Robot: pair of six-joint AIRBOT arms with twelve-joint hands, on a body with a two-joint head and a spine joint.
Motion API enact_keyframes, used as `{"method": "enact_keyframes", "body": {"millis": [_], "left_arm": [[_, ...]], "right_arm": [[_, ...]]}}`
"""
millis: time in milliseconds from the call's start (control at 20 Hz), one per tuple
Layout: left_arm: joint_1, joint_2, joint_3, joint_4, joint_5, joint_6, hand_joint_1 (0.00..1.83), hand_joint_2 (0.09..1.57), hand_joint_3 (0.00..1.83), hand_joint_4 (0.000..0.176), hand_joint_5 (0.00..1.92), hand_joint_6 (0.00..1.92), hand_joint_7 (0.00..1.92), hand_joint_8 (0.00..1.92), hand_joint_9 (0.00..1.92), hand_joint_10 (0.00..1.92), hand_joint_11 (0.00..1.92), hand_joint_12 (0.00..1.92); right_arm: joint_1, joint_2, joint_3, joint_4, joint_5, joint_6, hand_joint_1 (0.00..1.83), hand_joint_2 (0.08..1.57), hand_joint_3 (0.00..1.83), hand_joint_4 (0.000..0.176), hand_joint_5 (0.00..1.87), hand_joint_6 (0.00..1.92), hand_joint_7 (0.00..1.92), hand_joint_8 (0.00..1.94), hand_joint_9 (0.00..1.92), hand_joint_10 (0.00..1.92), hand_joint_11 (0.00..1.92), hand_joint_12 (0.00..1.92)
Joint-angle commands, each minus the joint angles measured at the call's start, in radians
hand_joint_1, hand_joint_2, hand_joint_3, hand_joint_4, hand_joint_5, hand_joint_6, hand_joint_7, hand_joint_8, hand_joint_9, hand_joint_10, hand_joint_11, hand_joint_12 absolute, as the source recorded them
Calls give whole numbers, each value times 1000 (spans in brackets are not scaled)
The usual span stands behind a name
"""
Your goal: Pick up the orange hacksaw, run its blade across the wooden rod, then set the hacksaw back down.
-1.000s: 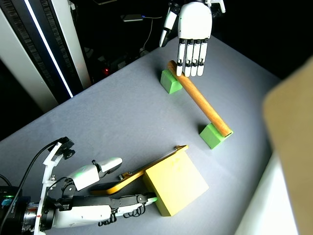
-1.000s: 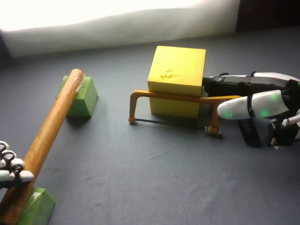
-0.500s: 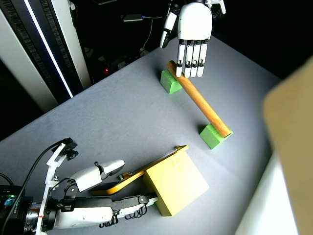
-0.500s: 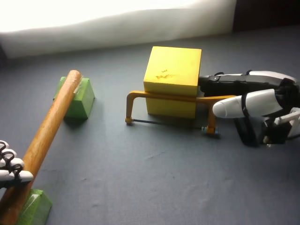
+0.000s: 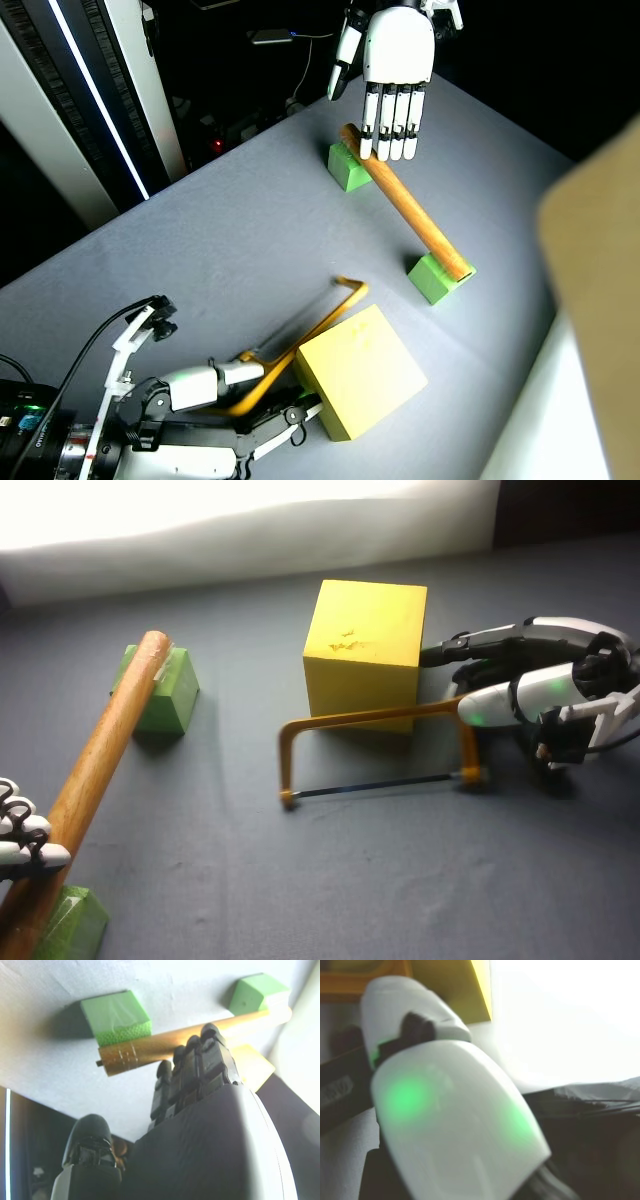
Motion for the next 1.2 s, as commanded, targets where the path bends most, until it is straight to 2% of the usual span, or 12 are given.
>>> {"method": "enact_keyframes", "body": {"millis": [0,50,150,250,500,550,600,800,900,1000,1050,1150], "left_arm": [[-12,1,2,-16,-21,-2,25,1301,2,0,86,3,60,2,30,4,13,6],[-12,1,2,-16,-21,-2,30,1302,2,0,90,5,60,2,29,3,17,9],[-13,1,3,-16,-21,-2,35,1300,0,0,116,12,79,7,37,5,21,12],[-13,1,4,-16,-21,-2,47,1298,0,0,124,10,90,7,48,6,30,20],[-23,1,7,-16,-20,-2,16,1303,2,0,110,0,78,2,42,1,19,34],[-25,1,7,-16,-20,-2,62,1299,0,0,114,2,84,3,46,2,15,37],[-27,0,8,-16,-20,-2,53,1301,0,0,100,0,71,1,33,0,8,39],[-30,-3,8,-16,-17,-2,30,1303,2,0,92,0,66,0,30,0,2,64],[-32,-4,9,-16,-17,-2,37,1295,0,0,98,0,64,0,38,0,0,122],[-33,-5,11,-16,-17,-2,15,1297,0,0,83,0,49,0,27,0,0,110],[-34,-6,12,-16,-17,-2,32,1294,0,0,94,2,61,2,40,3,0,130],[-35,-7,13,-16,-17,-2,14,1298,1,0,94,1,65,1,41,1,0,122]], "right_arm": [[7,-26,-26,-36,120,-11,1365,1137,0,0,834,1024,926,1084,975,1220,833,1207],[10,-25,-28,-36,121,-19,1371,1114,0,0,870,969,972,987,1035,1160,896,1211],[11,-24,-28,-36,136,-26,1375,1095,0,0,924,893,1007,917,1062,1130,948,1181],[12,-17,-28,-36,168,-29,1376,1122,0,0,856,1010,939,1000,1002,1187,943,1149],[42,47,-40,-35,279,-104,1374,1129,1,0,869,991,910,1075,968,1216,898,1154],[49,63,-44,-32,292,-120,1372,1133,0,0,864,1009,896,1095,964,1217,889,1158],[52,94,-62,23,320,-203,1371,1139,1,0,846,1034,886,1108,955,1235,891,1162],[60,186,-145,196,367,-378,1371,1137,0,0,862,986,894,1116,949,1244,884,1164],[83,209,-158,202,389,-416,1370,1141,0,0,853,993,890,1130,932,1267,857,1183],[118,223,-161,202,400,-485,1369,1126,0,0,890,911,911,1125,990,1217,876,1167],[143,226,-161,202,402,-526,1366,1148,5,0,848,993,844,1215,938,1258,881,1154],[196,225,-161,202,399,-597,1367,1151,0,0,853,983,839,1229,930,1262,894,1149]]}}
